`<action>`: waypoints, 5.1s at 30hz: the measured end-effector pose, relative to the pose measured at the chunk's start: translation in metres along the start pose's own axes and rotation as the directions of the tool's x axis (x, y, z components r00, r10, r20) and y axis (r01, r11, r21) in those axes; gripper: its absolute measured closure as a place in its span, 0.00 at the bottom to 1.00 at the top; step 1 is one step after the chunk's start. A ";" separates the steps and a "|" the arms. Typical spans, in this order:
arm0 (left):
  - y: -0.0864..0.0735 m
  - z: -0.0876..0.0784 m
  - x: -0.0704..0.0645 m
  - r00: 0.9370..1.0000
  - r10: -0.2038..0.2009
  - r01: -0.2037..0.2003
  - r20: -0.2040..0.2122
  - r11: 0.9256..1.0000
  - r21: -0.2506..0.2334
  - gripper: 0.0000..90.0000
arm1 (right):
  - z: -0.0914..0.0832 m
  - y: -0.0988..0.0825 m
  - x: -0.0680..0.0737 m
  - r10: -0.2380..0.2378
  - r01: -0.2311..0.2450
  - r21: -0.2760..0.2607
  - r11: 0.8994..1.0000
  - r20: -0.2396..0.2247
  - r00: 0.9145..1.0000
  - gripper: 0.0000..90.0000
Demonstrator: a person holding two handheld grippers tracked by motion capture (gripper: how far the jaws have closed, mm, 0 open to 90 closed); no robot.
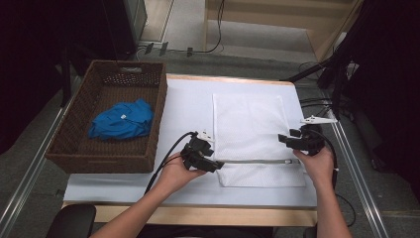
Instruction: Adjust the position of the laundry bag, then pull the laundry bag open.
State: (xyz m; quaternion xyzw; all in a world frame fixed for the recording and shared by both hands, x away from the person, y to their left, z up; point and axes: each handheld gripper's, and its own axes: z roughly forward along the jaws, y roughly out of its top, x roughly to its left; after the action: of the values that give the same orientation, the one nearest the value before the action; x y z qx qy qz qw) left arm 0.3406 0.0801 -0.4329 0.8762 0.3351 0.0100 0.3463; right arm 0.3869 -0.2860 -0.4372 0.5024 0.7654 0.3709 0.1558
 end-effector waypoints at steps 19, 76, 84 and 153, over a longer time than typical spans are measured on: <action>0.013 0.034 0.020 0.995 -0.041 0.043 -0.094 0.999 0.024 0.45 | 0.030 0.004 -0.038 0.074 -0.077 0.063 0.995 0.052 0.996 0.49; -0.010 0.004 0.044 0.955 -0.211 0.203 -0.206 0.977 -0.063 1.00 | 0.049 0.013 0.006 0.081 -0.080 0.156 0.984 -0.003 0.997 1.00; -0.012 -0.004 0.049 0.933 -0.251 0.235 -0.256 0.968 -0.092 1.00 | 0.060 0.020 0.019 0.063 -0.061 0.167 0.984 -0.009 0.998 1.00; -0.006 -0.030 0.004 0.999 0.030 -0.028 0.040 0.998 -0.060 0.46 | -0.018 -0.029 0.052 -0.046 0.050 0.035 0.998 -0.108 0.993 0.57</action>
State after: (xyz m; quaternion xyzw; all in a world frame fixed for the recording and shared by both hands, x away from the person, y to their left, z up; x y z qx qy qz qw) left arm 0.3322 0.1041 -0.4144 0.8704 0.3147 0.0072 0.3785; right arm 0.3340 -0.2540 -0.4391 0.4662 0.7913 0.3790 0.1138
